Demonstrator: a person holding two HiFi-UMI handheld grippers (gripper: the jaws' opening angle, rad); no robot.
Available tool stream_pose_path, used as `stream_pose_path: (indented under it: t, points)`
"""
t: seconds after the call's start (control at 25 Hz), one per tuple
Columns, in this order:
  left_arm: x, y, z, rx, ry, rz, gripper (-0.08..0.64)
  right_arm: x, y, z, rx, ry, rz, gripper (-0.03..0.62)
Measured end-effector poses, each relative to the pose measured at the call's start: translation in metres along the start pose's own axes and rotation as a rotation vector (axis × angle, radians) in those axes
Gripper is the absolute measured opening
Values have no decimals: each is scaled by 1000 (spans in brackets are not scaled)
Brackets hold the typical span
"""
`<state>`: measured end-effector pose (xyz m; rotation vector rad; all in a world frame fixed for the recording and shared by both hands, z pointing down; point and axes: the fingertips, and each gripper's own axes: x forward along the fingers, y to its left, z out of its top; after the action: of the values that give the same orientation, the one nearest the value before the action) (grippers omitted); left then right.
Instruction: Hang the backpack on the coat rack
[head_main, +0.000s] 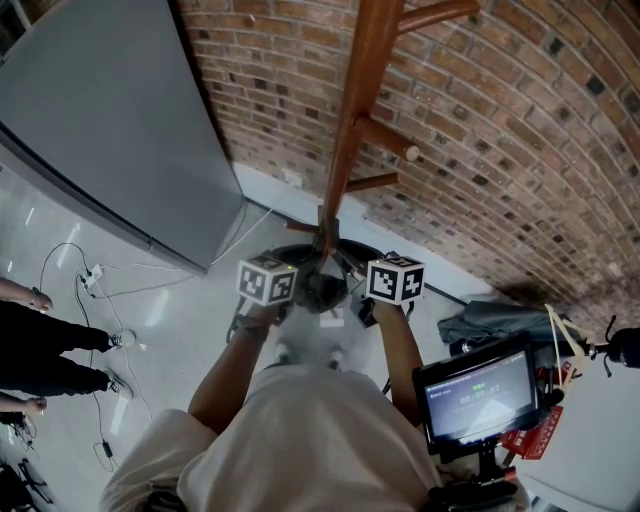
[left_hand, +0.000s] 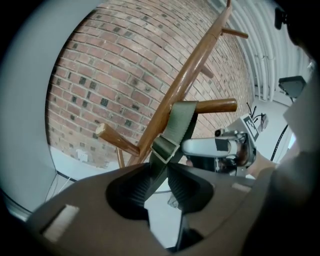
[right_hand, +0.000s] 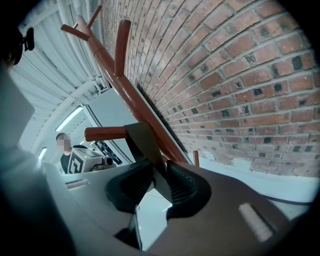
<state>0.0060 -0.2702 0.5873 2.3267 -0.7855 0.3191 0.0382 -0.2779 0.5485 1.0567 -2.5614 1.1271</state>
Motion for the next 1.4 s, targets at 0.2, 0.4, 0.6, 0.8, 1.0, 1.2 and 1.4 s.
stream_pose_path:
  t: [0.2, 0.4, 0.6, 0.8, 1.0, 1.2, 1.4]
  points:
    - [-1, -1, 2, 26, -12, 15, 121, -3, 2, 5, 4, -29, 14, 97]
    - [-7, -5, 5, 87, -21, 49, 127, -14, 4, 8, -17, -49, 5, 97]
    - [-14, -12, 8, 152, -29, 89, 127, -26, 8, 10, -49, -65, -10, 97]
    - [-31, -20, 23, 224, -78, 137, 103, -45, 14, 19, -125, -95, -67, 93]
    - [-57, -40, 55, 298, -168, 161, 40, -66, 34, 40, -230, -144, -110, 56]
    - [-84, -67, 91, 376, -255, 156, 3, -88, 66, 68, -321, -221, -112, 27]
    - [-111, -97, 120, 468, -335, 157, 0, -113, 100, 96, -402, -311, -103, 6]
